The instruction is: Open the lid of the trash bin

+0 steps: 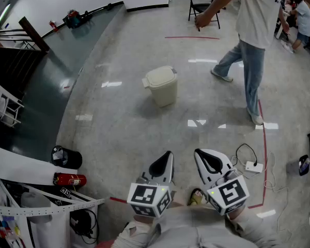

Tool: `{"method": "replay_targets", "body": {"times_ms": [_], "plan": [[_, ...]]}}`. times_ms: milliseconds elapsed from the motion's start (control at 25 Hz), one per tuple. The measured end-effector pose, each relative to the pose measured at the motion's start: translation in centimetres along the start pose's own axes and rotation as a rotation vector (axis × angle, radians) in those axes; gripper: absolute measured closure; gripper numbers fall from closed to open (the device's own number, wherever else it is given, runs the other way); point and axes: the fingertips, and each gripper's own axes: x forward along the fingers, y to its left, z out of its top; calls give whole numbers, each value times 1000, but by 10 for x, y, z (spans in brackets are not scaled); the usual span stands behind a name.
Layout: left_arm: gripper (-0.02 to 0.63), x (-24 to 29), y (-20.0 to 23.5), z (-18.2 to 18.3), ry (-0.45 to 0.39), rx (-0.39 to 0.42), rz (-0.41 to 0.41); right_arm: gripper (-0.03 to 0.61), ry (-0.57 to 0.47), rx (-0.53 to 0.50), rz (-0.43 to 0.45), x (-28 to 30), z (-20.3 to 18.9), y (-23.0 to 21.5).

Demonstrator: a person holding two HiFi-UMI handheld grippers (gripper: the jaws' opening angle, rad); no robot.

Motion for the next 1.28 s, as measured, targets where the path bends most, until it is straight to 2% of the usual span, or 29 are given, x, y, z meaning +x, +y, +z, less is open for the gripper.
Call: {"method": "replay_targets", "body": {"times_ms": [120,240,360,520,920,1280], "plan": [[609,-15,-41,-14,-7,-31,-41,580,-1,-6,3,-38,-10,6],[609,-27,-69,-22,-10,-19,-87,580,-1,17,-4,-63,-15,10],[609,-34,-84,-23,-13,6,-89,580,14,31,-23,-79,-13,9],[609,-34,-98,-24,-28,5,-67,580,-1,9,-4,-95,-17,6],[609,-30,-111,-26,-10,24,-31,579,-29,63,22,-105,-20,-9],[609,0,-81,-21,2,0,18,580,20,77,39,-75,-33,-28]]}}
